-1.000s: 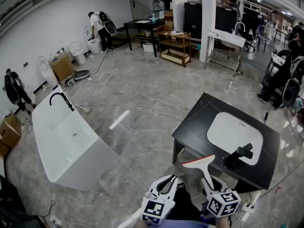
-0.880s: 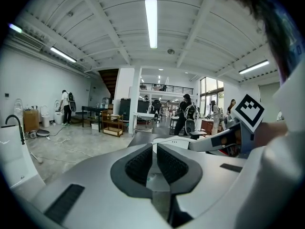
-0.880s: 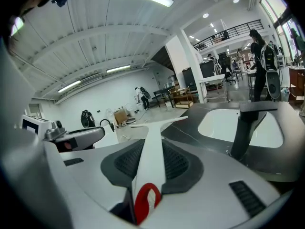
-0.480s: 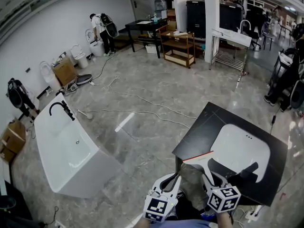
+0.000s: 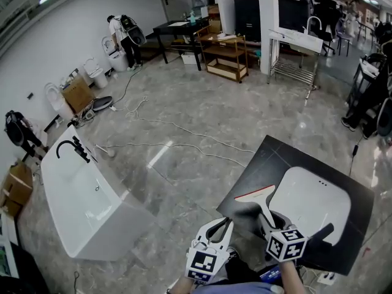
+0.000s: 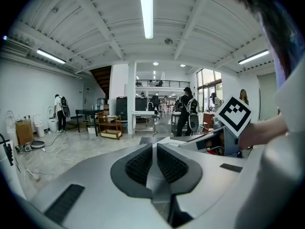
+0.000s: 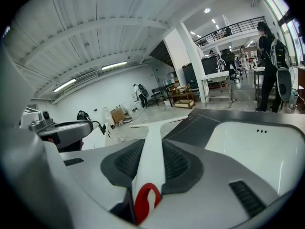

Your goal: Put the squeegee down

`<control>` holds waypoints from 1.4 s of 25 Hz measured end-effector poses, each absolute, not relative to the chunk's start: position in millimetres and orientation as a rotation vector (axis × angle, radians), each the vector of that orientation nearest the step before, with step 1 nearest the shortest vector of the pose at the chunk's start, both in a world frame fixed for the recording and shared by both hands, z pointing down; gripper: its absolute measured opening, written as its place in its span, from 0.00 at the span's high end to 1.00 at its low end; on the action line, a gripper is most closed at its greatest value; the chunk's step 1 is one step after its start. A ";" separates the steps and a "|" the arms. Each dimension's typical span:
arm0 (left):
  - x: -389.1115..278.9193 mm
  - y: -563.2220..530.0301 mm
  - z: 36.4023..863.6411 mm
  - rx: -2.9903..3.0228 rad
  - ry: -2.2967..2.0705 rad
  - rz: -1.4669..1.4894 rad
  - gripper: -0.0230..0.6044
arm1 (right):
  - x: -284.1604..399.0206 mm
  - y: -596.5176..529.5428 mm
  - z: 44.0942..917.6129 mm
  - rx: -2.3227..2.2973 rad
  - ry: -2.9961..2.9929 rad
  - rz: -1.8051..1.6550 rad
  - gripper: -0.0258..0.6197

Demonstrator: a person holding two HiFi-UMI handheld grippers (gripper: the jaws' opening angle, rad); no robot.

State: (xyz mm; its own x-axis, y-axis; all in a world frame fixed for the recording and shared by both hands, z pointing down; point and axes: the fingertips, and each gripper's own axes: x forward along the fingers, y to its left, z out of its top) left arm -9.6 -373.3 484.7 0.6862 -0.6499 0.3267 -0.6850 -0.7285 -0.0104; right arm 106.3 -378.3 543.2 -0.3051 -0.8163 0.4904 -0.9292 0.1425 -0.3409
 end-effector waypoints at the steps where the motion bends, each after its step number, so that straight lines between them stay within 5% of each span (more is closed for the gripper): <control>1: -6.3 -377.4 486.0 2.778 -1.100 0.475 0.90 | 108.6 -386.3 547.0 1.722 -2.221 0.894 0.78; 32: -12.1 -411.6 524.8 2.627 -1.133 0.585 0.90 | 129.4 -463.3 694.5 1.611 -1.975 0.964 0.79; 35: -17.8 -406.7 528.6 2.608 -1.144 0.599 0.90 | 127.5 -460.9 693.2 1.617 -1.985 0.955 0.63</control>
